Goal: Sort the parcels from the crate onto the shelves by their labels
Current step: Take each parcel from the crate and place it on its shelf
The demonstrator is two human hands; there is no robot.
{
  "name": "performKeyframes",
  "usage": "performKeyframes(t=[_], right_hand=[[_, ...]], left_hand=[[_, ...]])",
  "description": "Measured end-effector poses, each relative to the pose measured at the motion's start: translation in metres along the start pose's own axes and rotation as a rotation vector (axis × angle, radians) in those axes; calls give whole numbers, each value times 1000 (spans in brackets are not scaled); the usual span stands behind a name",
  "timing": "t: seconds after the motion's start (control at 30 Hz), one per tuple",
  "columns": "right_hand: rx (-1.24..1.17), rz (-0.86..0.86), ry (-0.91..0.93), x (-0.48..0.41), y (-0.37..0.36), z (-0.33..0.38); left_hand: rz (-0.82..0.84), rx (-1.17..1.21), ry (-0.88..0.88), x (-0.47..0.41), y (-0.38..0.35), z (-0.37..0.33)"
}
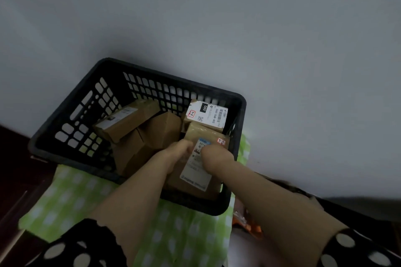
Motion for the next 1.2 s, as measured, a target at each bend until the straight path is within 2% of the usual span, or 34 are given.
performKeyframes(t=[0.2,0.33,0.43,0.5,0.67,0.73,0.83,0.93,1.0,1.2], right_hand=[[-4,-31,6,-5,-6,1],[-22,-20,3,-3,-10,-1],[-83,-53,-10,0,-8,-6],[-181,-152,-26,5,-6,-9],[-559,-520,-103,21,13,-21],[-727,-583,-122,23,22,-24],[-1005,-496,-91,32,35,-23],[-1267,-254,103,48,45,-6],[-1252,-187,253,58,51,12],[-1121,-251,505,99,81,77]], left_hand=[[-22,-26,-7,-6,5,-1],[-141,-78,-138,-3,5,-1],[-176,-34,-195,0,7,-1],[-189,-2,-215,4,11,-3],[-225,59,-277,39,33,-16],[-239,96,-307,55,48,-18],[-243,217,-355,83,64,-20],[-267,389,-447,118,73,-16],[-311,466,-522,141,80,-8],[-467,635,-702,216,115,31]])
Point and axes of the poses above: each hand's wrist, its own x-axis away from the middle knuckle, its own y-axis out of the back of the hand, z = x × y, the point moved 1 cm from there along -x, towards the middle knuckle, and after that the axes turned 11 degrees about x, right-handed, at the moved point
